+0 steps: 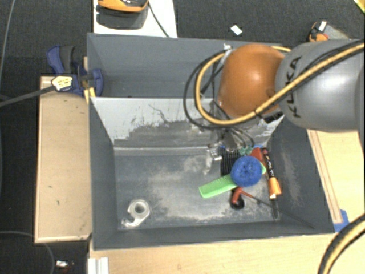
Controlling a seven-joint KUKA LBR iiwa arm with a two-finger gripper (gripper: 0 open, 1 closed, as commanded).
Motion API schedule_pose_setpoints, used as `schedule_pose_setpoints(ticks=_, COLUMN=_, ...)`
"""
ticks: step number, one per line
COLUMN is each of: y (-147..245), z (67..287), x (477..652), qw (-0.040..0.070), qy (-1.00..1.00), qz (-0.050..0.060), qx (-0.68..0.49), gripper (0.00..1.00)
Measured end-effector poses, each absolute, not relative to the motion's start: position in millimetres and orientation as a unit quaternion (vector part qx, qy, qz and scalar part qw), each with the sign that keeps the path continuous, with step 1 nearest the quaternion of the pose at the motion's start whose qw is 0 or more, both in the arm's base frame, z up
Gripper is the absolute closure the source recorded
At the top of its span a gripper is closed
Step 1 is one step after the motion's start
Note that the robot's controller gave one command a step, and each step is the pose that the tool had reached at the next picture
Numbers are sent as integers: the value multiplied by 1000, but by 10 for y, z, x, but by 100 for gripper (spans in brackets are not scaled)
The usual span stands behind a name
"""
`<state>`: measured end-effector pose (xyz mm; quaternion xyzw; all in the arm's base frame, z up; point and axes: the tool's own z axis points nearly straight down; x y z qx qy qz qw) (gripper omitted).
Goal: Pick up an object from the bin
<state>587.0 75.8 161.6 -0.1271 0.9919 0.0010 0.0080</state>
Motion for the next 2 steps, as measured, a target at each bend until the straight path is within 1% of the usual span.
schedule_pose_setpoints(ticks=1, y=443, z=1377, x=5895, qw=4, qy=983, qz=0, qx=-184, gripper=0)
schedule_pose_setpoints(ticks=2, y=-159, z=667, x=5154, qw=4, qy=978, qz=1, qx=-210, gripper=0)
